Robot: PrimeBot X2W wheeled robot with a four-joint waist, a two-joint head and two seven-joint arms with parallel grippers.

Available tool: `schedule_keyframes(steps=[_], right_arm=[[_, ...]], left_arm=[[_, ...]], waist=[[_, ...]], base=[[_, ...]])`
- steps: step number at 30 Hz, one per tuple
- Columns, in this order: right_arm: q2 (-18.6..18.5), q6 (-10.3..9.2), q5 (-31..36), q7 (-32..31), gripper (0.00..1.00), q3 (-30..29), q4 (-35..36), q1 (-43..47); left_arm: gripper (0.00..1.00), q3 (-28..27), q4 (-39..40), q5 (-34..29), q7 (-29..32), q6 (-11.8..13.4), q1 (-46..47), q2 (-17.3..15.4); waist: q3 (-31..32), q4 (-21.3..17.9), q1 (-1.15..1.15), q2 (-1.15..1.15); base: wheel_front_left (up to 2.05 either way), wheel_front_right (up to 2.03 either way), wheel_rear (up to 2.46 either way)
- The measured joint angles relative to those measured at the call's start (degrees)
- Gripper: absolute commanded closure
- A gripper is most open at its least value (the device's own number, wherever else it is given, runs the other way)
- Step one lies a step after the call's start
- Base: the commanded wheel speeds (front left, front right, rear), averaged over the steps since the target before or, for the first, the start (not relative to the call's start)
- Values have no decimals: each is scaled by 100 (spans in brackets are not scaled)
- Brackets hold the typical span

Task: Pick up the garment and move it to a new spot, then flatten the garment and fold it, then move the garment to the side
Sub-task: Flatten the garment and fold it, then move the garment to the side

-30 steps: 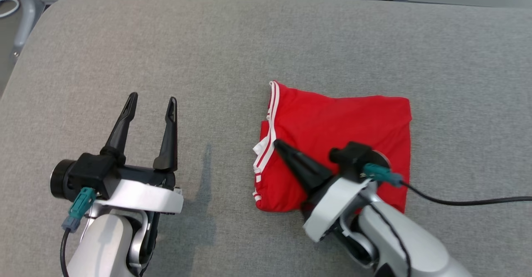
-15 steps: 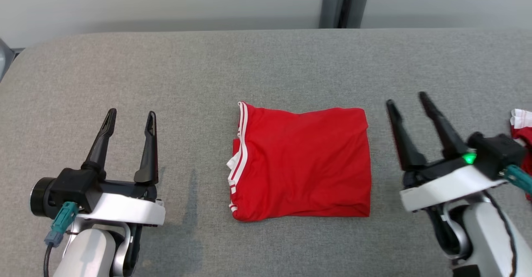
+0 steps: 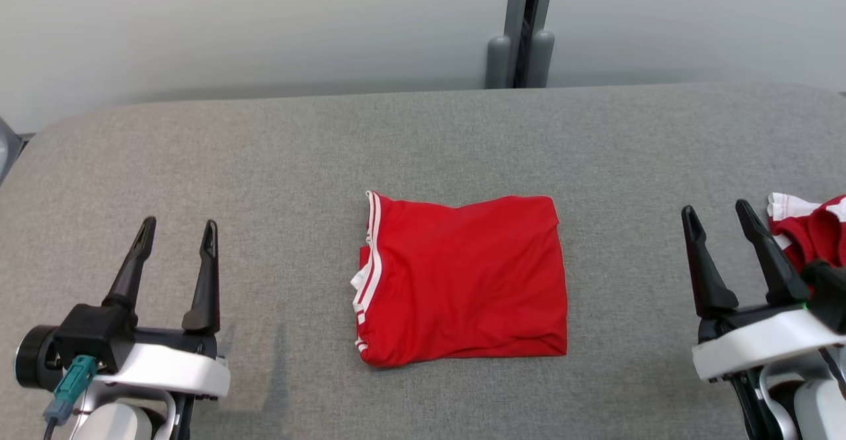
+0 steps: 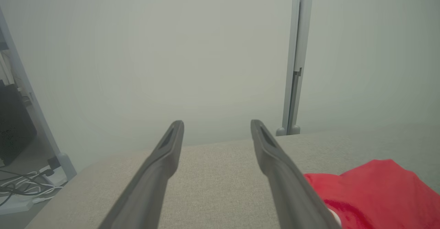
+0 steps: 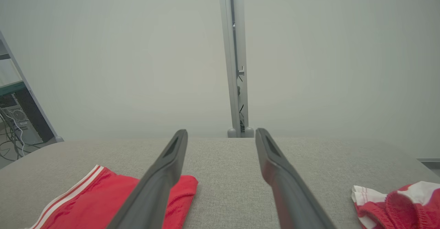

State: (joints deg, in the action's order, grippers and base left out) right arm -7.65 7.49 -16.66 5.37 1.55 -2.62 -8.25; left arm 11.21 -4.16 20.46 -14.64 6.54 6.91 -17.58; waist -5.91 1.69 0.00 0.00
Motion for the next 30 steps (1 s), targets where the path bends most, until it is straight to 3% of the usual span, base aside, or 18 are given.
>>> schedule_keyframes(steps=[16,30], right_arm=[[201,0,111,-399,0,-432,487,961],[281,0,189,-584,0,-497,549,1006]], left_arm=[[0,-27,224,137,360,160,-787,-177],[0,-21,333,185,554,258,-881,-240]], waist=[[621,-67,0,0],[685,-103,0,0]], base=[[0,0,0],[0,0,0]])
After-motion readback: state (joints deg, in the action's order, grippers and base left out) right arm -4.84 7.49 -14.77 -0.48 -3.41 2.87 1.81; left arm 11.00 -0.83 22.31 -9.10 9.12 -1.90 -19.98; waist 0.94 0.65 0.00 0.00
